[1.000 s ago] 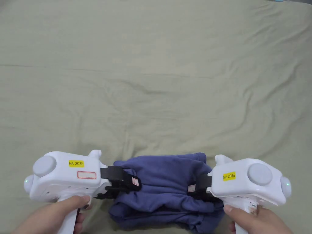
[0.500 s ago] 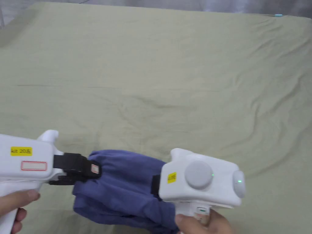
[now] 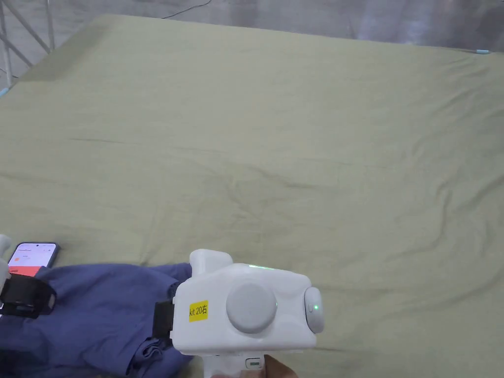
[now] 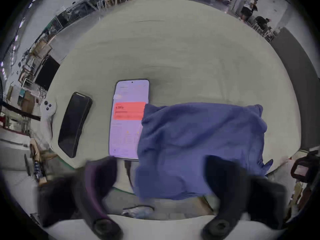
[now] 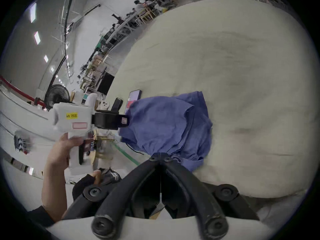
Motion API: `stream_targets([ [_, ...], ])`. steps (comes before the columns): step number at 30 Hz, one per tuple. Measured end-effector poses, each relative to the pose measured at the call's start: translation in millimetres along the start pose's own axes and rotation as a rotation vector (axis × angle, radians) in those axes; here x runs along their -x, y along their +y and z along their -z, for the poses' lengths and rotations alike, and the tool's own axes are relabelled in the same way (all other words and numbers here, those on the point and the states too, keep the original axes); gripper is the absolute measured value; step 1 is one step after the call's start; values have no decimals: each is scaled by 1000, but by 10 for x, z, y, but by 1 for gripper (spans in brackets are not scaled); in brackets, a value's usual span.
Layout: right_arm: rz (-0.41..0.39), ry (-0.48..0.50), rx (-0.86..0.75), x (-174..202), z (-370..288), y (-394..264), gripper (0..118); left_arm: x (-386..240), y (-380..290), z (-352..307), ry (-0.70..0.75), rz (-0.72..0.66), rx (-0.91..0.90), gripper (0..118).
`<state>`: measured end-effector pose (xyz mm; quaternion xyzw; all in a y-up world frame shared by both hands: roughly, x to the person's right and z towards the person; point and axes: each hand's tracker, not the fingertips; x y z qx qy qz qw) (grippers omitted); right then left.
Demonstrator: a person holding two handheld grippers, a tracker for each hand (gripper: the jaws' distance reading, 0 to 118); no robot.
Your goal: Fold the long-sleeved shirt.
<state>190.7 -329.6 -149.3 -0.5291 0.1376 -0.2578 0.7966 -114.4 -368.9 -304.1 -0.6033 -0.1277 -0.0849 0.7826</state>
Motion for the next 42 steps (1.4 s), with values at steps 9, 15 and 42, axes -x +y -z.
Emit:
stream_targets([
  [9, -3, 14, -144, -276, -717, -37, 0, -760, 112, -881, -189, 66, -252, 116],
  [15, -15, -101, -458, -759, -1947, -198, 0, -1702, 79, -1916, -407, 256, -466, 0],
  [42, -363, -520, -1217, -132, -4467, -899, 0, -3137, -911, -3910, -156, 234, -1339, 0],
])
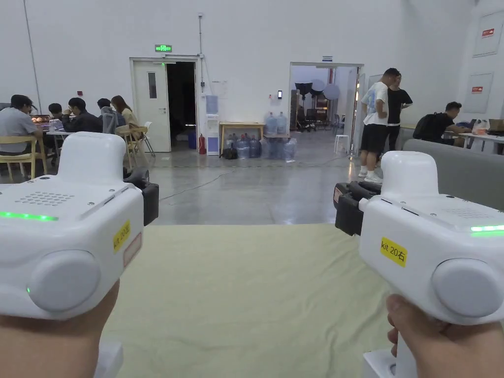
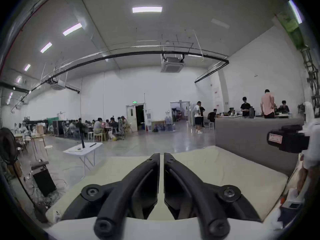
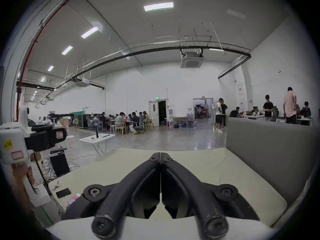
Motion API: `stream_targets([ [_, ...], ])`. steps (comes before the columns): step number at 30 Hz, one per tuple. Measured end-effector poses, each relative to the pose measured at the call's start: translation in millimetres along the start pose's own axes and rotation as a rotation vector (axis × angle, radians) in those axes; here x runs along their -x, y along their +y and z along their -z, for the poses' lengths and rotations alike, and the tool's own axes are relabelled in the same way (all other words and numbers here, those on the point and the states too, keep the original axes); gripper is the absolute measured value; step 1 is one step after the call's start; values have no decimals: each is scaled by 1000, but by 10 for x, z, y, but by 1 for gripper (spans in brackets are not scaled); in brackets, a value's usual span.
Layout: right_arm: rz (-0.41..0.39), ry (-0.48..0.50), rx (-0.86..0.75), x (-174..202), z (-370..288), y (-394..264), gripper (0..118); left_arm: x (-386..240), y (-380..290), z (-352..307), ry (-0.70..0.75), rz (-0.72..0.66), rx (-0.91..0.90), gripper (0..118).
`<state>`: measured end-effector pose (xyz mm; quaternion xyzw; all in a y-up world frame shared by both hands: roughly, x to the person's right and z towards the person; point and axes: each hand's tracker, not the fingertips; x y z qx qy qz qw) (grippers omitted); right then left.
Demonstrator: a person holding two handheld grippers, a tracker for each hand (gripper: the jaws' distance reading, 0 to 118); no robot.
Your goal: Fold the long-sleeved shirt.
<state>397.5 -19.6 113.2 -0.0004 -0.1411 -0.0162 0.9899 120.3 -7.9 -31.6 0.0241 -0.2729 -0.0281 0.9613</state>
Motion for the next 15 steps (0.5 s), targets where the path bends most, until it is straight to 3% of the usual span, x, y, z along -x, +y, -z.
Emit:
stream_targets([
  [3, -1, -13, -16, -46, -112, 42, 0, 64, 0, -112, -5, -54, 0, 0],
  [7, 6, -27, -26, -85, -166, 93, 0, 71, 18, -193, 45, -26, 1, 0],
  [8, 5, -28, -29, -89, -170, 100, 12, 74, 29, -203, 47, -26, -2, 6],
  [9, -2, -21, -30, -101, -174, 113, 32, 74, 44, -210, 52, -24, -5, 23],
  [10, -22, -1, -30, -105, -172, 123, 59, 63, 59, -218, 63, -23, -10, 58],
  [11, -33, 30, -46, -113, -168, 114, 102, 48, 69, -209, 81, -23, -13, 110],
  [12, -16, 30, -55, -122, -156, 94, 118, 35, 75, -186, 87, -25, -5, 118],
  [13, 0, 12, -50, -116, -132, 90, 118, 27, 38, -158, 78, -32, 63, 118],
  [14, -26, -71, -75, -160, -208, 84, 118, 33, -35, -176, 52, -40, -24, 118],
  [15, 9, -44, -68, -141, -197, 88, 118, 24, -103, -170, 48, -39, -33, 118],
])
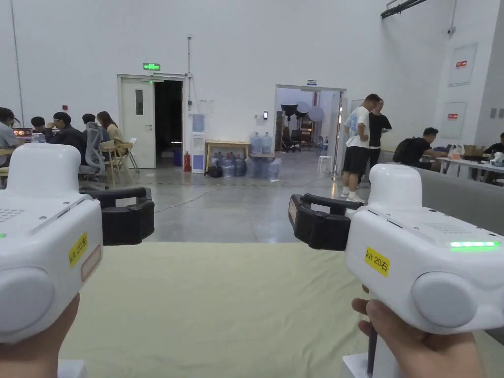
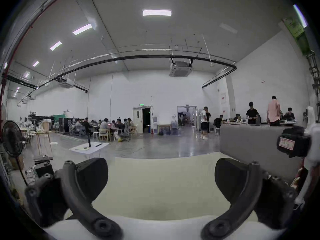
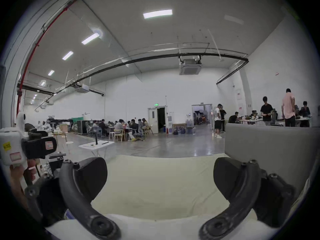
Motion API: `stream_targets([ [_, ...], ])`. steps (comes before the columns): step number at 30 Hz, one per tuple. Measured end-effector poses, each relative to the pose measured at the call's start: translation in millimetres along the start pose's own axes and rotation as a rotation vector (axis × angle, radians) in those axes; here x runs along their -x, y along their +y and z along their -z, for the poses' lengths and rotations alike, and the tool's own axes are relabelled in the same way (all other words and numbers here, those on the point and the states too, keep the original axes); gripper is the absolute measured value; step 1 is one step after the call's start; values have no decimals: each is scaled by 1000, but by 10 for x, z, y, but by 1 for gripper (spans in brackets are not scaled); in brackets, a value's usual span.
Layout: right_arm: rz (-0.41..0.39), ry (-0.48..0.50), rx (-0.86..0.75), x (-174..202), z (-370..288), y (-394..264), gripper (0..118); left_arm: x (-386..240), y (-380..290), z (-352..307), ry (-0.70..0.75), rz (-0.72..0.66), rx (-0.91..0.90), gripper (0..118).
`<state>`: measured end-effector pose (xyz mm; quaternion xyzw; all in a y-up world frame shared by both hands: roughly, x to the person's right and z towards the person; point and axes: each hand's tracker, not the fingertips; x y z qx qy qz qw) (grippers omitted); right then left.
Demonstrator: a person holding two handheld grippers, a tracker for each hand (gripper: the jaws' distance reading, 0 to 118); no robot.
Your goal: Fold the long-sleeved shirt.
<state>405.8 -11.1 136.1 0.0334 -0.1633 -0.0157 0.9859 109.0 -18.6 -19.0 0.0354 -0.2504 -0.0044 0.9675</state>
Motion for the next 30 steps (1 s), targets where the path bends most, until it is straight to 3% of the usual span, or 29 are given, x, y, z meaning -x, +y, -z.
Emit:
stream_targets([
  [7, -45, -68, 66, 111, 90, -67, 118, -134, 0, 35, -52, 23, 42, 118],
  [13, -46, 6, 67, 141, 48, -70, 118, -220, -45, 13, -75, 29, 58, 118],
  [30, -40, 22, 67, 246, 62, -64, 118, -243, 70, -144, -86, 28, 48, 118],
])
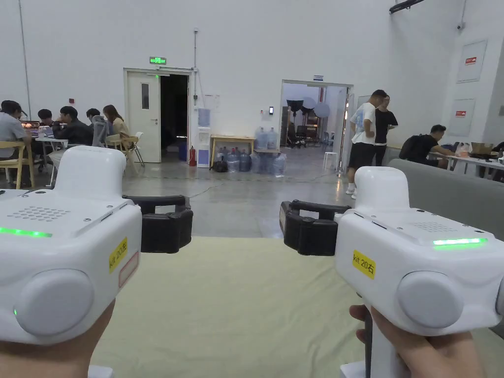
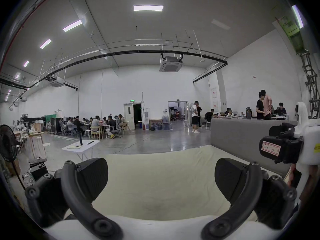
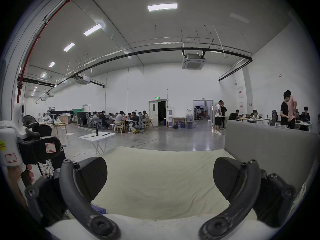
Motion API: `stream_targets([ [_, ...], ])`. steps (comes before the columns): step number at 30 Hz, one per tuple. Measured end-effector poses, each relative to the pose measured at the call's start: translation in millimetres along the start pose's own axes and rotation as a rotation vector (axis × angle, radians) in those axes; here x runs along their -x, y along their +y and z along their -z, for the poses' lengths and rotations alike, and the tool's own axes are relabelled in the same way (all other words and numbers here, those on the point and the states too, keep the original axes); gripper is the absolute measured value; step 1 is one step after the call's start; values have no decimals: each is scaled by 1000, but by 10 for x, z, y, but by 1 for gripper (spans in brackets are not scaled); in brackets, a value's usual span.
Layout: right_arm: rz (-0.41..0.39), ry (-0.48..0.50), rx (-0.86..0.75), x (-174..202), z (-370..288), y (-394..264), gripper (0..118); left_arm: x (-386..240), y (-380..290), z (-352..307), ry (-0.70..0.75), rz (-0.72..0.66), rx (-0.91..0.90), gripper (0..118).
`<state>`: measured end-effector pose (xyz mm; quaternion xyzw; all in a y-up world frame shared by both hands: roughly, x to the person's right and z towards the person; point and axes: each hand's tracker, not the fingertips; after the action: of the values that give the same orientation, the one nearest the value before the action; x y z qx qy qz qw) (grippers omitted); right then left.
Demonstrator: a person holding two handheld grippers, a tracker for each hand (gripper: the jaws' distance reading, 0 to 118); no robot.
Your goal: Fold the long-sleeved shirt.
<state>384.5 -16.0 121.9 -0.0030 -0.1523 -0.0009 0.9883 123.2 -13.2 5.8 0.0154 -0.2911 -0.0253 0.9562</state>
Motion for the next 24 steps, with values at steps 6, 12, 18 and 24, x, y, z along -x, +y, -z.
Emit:
stream_targets([
  [6, 38, -19, 28, -3, 16, 2, 118, 22, 9, 22, -5, -6, 6, 118],
  [12, 74, -11, 56, -30, 41, -15, 118, 5, 13, 14, -9, -9, 9, 118],
  [18, 101, -13, 64, -63, 45, -20, 118, 24, 29, 37, -25, -21, 17, 118],
  [24, 89, -30, 71, -49, 49, -38, 118, -3, 35, 15, -21, -9, 13, 118],
])
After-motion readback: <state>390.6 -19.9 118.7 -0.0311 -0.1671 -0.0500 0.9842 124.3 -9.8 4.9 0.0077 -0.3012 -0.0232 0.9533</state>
